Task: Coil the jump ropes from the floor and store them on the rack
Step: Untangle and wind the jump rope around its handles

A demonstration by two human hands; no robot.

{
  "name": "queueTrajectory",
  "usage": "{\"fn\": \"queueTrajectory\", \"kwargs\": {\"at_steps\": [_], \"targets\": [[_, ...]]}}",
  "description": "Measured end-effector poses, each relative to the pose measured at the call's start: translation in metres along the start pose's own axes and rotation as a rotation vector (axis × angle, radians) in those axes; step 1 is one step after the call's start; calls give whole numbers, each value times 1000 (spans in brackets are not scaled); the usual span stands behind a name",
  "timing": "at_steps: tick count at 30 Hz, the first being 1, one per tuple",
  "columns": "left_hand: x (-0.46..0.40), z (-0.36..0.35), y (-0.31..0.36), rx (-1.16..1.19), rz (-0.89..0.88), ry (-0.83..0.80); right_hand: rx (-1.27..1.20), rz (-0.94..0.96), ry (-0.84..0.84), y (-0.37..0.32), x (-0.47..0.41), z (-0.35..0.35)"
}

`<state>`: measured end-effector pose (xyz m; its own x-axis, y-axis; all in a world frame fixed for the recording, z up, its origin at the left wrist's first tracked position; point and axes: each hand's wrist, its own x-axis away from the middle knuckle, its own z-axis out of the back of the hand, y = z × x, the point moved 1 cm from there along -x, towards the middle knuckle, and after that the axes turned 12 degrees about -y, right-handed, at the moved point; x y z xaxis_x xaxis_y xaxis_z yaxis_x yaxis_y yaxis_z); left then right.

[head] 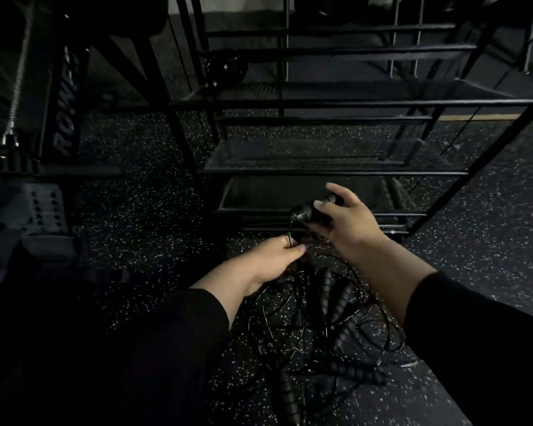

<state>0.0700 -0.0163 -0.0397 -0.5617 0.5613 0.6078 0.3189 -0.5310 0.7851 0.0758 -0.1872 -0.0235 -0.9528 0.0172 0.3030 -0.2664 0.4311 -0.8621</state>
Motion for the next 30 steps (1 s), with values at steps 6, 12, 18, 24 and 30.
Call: {"fn": "queueTrajectory", "kwargs": {"at_steps": [6, 12, 18, 24, 30], "targets": [[44, 7, 54, 5, -225, 291, 870, -54, 85, -56, 37, 11], [109, 3, 126, -212, -378, 564, 1671, -467, 25, -88, 114, -10], [175, -27, 158, 274, -613, 460, 741, -137, -249, -84, 163, -39], [212, -58, 170, 508, -823, 267, 632, -8, -319, -79, 195, -59], [214, -57, 158, 288, -763, 385, 575, 115, -115, -91, 189, -63]]}}
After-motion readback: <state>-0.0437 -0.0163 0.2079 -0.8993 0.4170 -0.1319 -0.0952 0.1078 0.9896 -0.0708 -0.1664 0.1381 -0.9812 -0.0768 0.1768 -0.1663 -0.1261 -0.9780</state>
